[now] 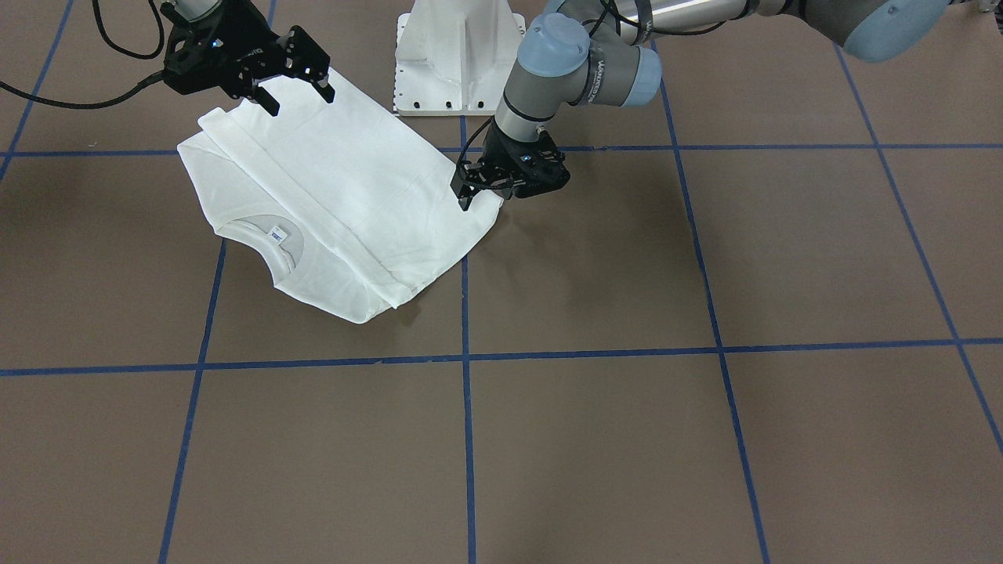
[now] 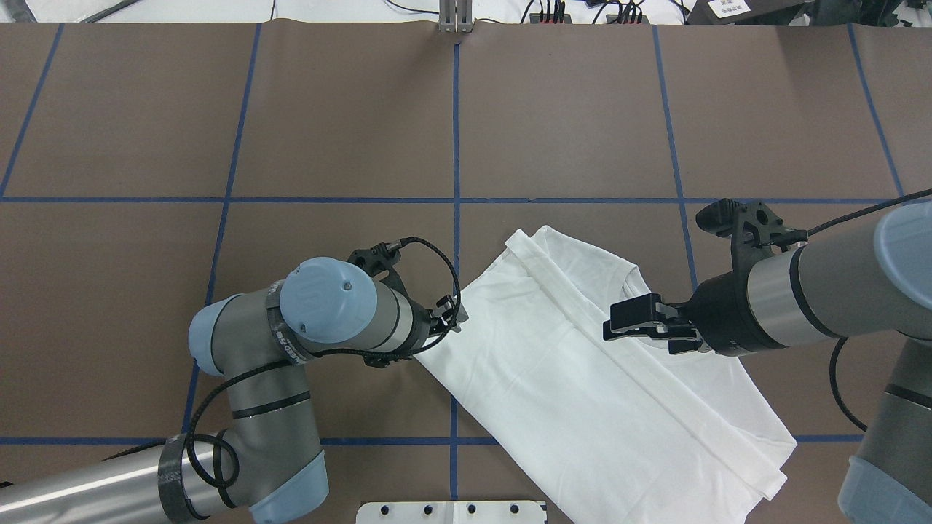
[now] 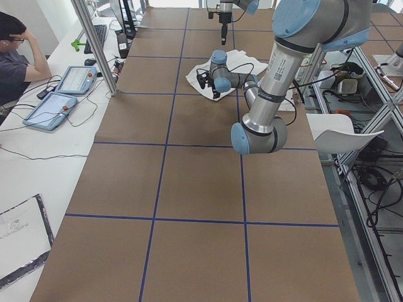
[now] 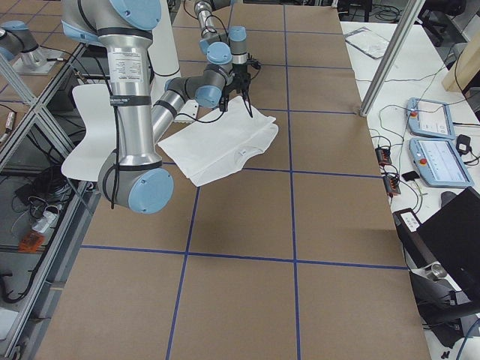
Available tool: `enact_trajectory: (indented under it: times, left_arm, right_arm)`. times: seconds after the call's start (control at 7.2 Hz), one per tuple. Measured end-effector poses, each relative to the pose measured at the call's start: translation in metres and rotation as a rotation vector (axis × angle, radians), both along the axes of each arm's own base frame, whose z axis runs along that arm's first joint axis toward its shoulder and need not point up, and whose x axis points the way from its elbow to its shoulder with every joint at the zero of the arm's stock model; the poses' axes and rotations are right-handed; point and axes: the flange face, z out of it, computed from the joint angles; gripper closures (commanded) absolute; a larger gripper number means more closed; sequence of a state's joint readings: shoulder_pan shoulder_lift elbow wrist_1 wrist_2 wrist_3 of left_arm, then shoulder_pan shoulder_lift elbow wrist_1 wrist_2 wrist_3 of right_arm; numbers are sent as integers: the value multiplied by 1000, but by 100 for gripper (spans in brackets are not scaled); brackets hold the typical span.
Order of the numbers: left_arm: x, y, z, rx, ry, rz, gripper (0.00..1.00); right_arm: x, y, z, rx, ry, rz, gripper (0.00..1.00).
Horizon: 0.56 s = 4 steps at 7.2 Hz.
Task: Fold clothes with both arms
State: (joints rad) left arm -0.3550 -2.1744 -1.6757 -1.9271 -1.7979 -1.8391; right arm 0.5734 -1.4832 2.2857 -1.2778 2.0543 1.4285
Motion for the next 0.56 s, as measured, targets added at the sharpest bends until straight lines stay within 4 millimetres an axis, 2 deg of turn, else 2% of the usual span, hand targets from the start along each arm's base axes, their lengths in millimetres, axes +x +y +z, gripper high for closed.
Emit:
enact_trajectory:
  times: [0.28,0.56]
  left_arm:
    - [10,15,7,-20,-12,18,22]
    - [12,17,10,-25,-21,19,26]
  right_arm:
    - [2,-3,-1,1,-1,10,0]
    - [3,-4,-2,3,-3,13,0]
